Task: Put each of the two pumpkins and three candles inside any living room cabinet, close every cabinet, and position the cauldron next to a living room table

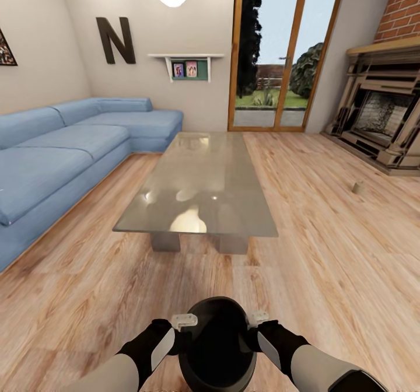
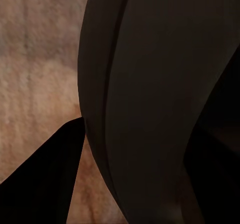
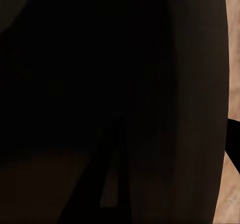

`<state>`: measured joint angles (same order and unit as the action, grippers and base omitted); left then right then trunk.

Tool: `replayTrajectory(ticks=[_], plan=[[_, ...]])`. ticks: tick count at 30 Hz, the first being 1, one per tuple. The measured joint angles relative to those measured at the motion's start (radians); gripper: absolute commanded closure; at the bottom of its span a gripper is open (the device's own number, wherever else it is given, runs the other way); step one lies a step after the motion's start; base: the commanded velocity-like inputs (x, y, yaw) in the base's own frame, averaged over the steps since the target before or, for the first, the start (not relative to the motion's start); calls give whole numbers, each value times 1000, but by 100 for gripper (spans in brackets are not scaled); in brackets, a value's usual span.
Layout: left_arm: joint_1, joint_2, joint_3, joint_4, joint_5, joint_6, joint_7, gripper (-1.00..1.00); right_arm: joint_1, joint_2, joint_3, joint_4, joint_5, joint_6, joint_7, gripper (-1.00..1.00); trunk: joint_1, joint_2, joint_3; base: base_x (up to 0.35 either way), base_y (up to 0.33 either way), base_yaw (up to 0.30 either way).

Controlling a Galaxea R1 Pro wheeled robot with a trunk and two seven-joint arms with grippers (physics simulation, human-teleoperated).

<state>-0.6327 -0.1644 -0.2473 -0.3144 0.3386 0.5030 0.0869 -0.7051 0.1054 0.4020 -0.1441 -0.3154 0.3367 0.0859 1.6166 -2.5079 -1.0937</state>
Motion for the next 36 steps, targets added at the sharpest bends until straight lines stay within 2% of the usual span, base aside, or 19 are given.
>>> replayTrajectory(ticks=[9,20,36], plan=[[0,0,0,0,0,0,0,100,0,0,0,0,0,0,0,100,0,0,-13,0,0,0],[0,0,0,0,0,0,0,100,0,0,0,0,0,0,0,100,0,0,-15,14,0,0],[0,0,0,0,0,0,0,100,0,0,0,0,0,0,0,100,0,0,-15,162,0,0]])
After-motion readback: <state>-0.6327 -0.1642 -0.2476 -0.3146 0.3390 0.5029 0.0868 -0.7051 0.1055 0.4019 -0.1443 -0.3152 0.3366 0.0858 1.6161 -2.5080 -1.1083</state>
